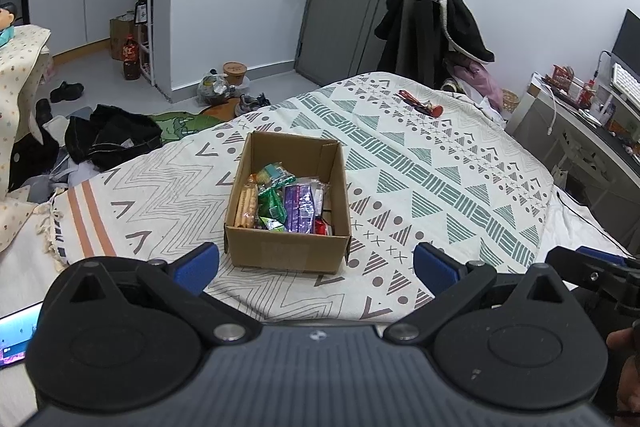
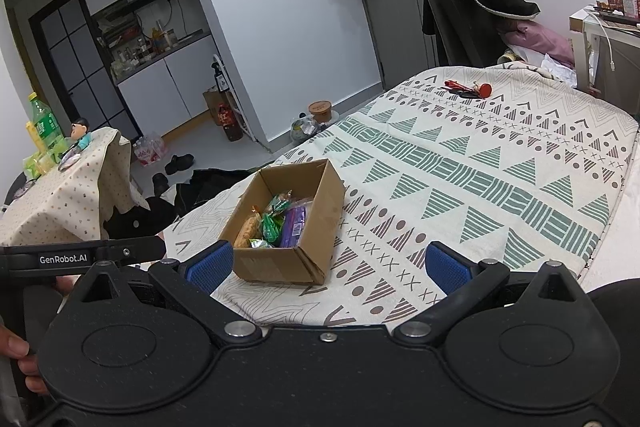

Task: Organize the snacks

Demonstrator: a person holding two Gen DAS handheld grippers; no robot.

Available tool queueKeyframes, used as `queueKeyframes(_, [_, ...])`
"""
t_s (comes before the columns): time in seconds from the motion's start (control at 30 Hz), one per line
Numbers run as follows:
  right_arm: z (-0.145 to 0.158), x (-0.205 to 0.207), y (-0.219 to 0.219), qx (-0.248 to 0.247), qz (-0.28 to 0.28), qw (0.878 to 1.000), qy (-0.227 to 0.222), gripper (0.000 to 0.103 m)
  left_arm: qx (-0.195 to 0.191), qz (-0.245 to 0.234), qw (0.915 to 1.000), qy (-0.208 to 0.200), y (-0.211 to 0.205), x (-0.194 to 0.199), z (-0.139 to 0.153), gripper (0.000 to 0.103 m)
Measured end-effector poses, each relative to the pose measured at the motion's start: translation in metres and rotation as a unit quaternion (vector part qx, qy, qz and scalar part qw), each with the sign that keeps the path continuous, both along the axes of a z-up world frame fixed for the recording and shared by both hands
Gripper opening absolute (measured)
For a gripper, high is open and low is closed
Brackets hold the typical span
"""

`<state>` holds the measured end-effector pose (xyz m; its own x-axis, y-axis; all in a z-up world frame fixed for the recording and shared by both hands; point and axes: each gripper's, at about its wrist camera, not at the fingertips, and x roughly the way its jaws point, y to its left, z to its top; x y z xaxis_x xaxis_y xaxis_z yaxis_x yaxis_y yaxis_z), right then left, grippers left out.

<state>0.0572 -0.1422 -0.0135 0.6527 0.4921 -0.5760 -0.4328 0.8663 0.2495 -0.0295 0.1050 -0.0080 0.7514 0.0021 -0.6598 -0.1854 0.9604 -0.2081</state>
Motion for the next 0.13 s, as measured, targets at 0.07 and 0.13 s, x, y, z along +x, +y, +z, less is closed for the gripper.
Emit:
queueKeyframes(0.07, [-0.0007,-0.0003,0.0001,0.0,-0.001,1.0,0.001,0.103,0.007,-0.006,1.0,-0.004,-0.0033,-0.0013,0.0002,0.103])
queueKeyframes(0.13, [-0.001,-0.0008,0.0004,-0.001,-0.002,1.0,0.001,0.103,0.008,-0.004,1.0,-0.003,-0.0049,-0.0014,0.0003,0.103])
